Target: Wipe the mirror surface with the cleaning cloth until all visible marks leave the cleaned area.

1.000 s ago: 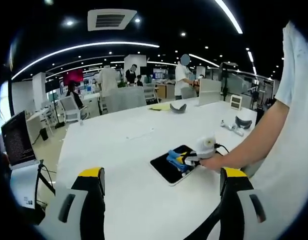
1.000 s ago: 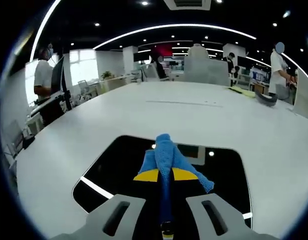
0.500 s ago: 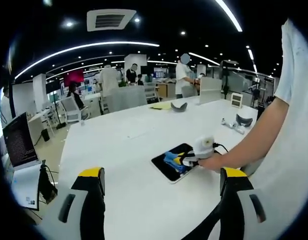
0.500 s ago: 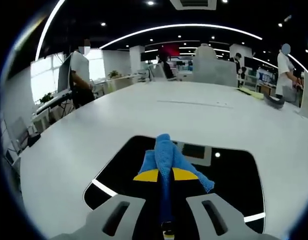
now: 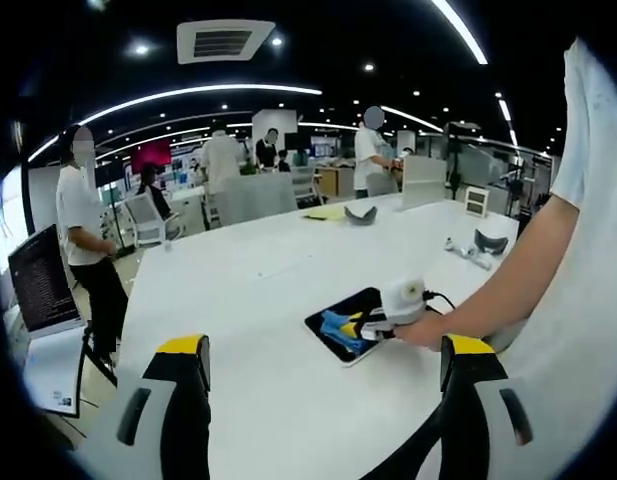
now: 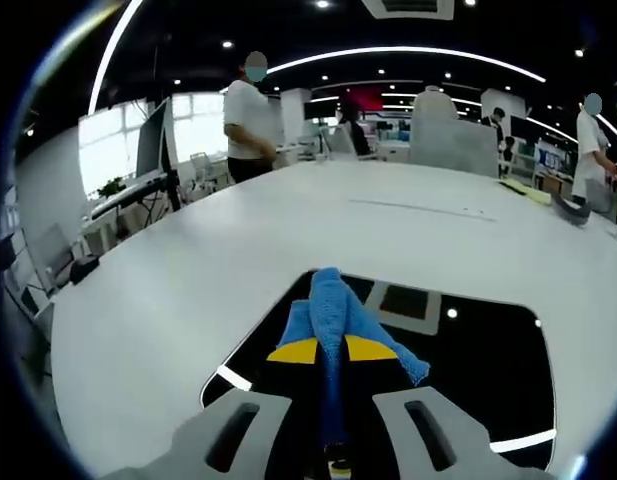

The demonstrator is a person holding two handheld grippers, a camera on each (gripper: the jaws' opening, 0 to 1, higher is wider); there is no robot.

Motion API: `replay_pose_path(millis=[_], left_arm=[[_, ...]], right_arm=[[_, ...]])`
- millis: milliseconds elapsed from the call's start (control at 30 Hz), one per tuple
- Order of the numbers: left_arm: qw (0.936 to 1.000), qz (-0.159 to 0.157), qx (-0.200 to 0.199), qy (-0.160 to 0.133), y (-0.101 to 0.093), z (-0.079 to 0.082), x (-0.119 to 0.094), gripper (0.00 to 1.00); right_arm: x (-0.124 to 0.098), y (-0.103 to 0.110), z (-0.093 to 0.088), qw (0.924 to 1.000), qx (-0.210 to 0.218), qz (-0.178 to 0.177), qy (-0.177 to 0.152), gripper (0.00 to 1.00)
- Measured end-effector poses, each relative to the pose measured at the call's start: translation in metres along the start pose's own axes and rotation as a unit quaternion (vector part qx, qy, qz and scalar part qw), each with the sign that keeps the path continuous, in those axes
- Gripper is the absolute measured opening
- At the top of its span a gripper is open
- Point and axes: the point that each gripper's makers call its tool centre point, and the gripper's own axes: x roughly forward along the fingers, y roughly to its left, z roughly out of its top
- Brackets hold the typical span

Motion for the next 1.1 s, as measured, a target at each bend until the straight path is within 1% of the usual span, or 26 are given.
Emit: replay_pose_path(millis=[533,1100], left_arm=[[1.0000,0.005,0.002,0.002,0.002,-0.004,-0.005,0.96],[1.0000,-0.002,0.003,-0.001,-0.001,0.001,0.001,0.96]], right_arm=[[0.004,0.018,-0.001,0.9995,-0.017,0.028,0.005,0.03],[0.005,0.034,0.000,0.9975,-0.040,0.057,0.010,0.03]])
